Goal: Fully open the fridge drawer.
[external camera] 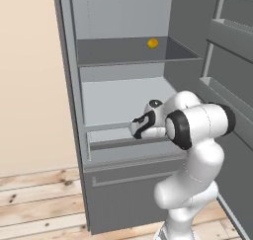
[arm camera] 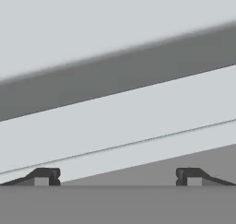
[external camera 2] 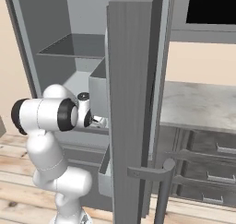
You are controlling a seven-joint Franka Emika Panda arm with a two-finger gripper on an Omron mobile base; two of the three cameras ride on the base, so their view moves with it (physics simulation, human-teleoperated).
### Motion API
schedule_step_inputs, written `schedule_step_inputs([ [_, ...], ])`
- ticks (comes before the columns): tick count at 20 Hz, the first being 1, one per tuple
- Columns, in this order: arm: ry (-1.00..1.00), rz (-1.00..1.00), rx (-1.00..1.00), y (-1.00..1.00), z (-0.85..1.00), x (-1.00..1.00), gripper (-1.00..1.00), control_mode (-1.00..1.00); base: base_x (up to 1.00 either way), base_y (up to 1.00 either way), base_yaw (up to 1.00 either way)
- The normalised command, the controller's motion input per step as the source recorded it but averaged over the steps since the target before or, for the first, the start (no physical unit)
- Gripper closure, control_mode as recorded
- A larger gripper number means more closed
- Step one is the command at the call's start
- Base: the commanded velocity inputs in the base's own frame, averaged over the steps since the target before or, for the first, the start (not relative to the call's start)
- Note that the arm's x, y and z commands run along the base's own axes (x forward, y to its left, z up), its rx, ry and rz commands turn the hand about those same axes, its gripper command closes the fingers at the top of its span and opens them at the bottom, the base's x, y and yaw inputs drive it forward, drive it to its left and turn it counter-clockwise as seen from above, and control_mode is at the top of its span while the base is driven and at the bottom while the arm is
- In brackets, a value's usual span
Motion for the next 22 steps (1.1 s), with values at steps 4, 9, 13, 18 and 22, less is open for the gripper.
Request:
schedule_step_inputs([
  [4, 0.0, 0.0, -0.03, 0.0, -0.2, 0.19, -1.0, -1.0, 0.0, 0.0, 0.0],
  [9, 0.01, 0.0, -0.06, 0.0, -0.32, 0.0, -1.0, -1.0, 0.0, 0.0, 0.0],
  [13, 0.05, 0.0, -0.07, 0.0, -0.33, -0.07, -1.0, -1.0, 0.0, 0.0, 0.0],
  [18, 0.07, 0.0, -0.03, -0.18, -0.31, -0.81, -1.0, -1.0, 0.0, 0.0, 0.0],
  [22, 0.03, 0.0, 0.0, -0.35, -0.37, -1.0, -1.0, -1.0, 0.0, 0.0, 0.0],
])
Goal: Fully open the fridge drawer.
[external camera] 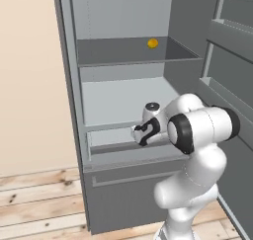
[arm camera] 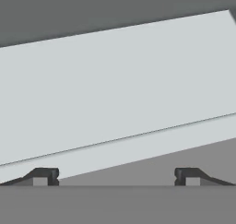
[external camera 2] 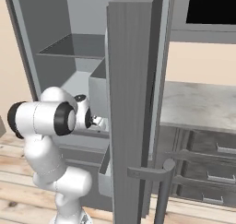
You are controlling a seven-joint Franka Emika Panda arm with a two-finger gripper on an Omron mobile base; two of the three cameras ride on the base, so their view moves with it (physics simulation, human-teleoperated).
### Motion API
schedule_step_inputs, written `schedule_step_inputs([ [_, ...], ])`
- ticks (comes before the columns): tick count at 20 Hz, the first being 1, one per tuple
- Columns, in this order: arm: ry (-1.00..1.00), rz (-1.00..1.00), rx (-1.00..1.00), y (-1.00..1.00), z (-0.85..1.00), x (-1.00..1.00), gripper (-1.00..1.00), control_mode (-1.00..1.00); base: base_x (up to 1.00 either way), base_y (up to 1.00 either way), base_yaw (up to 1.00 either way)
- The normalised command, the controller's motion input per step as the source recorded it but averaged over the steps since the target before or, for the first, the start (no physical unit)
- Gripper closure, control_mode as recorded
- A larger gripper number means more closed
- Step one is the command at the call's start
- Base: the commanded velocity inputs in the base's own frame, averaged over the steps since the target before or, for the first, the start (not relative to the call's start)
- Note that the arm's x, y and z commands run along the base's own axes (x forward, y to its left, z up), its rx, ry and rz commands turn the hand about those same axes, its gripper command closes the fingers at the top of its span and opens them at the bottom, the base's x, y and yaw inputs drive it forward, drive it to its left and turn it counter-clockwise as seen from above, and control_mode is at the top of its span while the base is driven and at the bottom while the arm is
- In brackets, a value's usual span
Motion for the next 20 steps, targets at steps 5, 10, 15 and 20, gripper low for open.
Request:
schedule_step_inputs([
  [5, 0.08, 0.0, 0.0, -0.35, -0.36, -1.0, -1.0, -1.0, 0.0, 0.0, 0.0],
  [10, 0.12, 0.0, -0.02, -0.31, -0.33, -1.0, -1.0, -1.0, 0.0, 0.0, 0.0],
  [15, 0.2, 0.0, -0.05, -0.22, -0.36, -1.0, -1.0, -1.0, 0.0, 0.0, 0.0],
  [20, 0.15, 0.0, -0.02, -0.21, -0.16, -1.0, -1.0, -1.0, 0.0, 0.0, 0.0],
])
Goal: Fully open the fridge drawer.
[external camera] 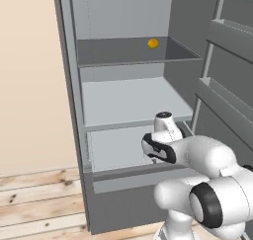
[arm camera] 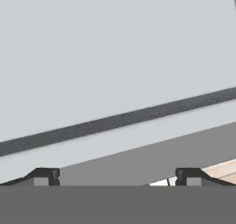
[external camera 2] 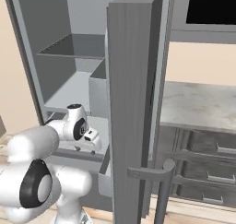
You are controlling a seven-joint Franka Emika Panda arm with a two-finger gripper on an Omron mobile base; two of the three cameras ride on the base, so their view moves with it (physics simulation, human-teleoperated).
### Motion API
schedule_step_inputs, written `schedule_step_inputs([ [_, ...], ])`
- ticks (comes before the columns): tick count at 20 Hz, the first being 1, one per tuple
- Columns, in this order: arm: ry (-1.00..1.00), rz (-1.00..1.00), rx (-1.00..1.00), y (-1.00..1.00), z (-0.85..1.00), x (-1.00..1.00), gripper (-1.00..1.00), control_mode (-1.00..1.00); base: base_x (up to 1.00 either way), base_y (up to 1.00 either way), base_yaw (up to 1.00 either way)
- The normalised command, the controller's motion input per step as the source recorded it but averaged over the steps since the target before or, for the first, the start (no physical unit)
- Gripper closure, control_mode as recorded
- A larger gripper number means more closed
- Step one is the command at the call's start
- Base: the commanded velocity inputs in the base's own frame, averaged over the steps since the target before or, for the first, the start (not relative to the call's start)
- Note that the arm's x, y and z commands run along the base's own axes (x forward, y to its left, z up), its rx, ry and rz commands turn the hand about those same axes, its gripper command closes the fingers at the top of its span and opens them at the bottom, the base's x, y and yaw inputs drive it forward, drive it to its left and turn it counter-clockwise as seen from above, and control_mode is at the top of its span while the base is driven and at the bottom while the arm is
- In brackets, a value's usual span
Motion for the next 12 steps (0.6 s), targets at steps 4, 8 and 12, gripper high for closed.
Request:
schedule_step_inputs([
  [4, -0.33, -0.06, 0.18, 0.0, 0.91, -0.85, -1.0, -1.0, 0.0, 0.0, 0.0],
  [8, -0.49, -0.04, 0.26, 0.0, 1.0, -0.77, -1.0, -1.0, 0.0, 0.0, 0.0],
  [12, -0.45, -0.07, 0.23, 0.0, 1.0, -0.88, -1.0, -1.0, 0.0, 0.0, 0.0],
])
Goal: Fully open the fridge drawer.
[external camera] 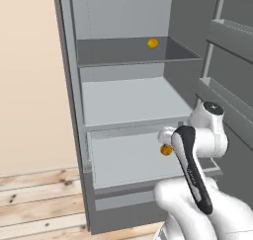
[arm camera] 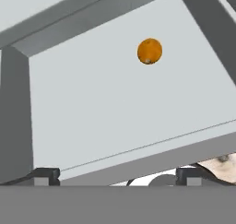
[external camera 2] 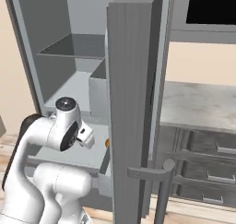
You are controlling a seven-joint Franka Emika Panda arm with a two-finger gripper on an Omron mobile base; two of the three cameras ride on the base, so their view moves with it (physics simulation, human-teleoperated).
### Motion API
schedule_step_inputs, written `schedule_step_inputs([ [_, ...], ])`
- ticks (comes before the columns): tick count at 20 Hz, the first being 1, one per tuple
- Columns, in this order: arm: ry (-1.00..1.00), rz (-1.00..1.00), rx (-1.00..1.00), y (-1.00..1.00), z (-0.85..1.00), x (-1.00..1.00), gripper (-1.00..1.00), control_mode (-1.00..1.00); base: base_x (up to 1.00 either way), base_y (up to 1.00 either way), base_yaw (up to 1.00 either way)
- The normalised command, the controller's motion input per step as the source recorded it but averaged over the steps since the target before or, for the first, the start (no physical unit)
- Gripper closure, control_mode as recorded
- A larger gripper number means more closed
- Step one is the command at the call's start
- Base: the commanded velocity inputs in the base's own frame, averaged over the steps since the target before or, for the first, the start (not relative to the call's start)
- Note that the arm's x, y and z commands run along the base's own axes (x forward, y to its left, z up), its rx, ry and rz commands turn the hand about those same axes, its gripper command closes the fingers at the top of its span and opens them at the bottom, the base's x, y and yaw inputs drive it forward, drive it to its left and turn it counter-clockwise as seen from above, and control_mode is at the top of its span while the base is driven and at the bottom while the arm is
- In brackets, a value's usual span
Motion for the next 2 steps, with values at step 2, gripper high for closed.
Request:
schedule_step_inputs([
  [2, -0.44, -0.07, 0.22, 0.0, 1.0, -0.89, -1.0, -1.0, 0.0, 0.0, 0.0],
])
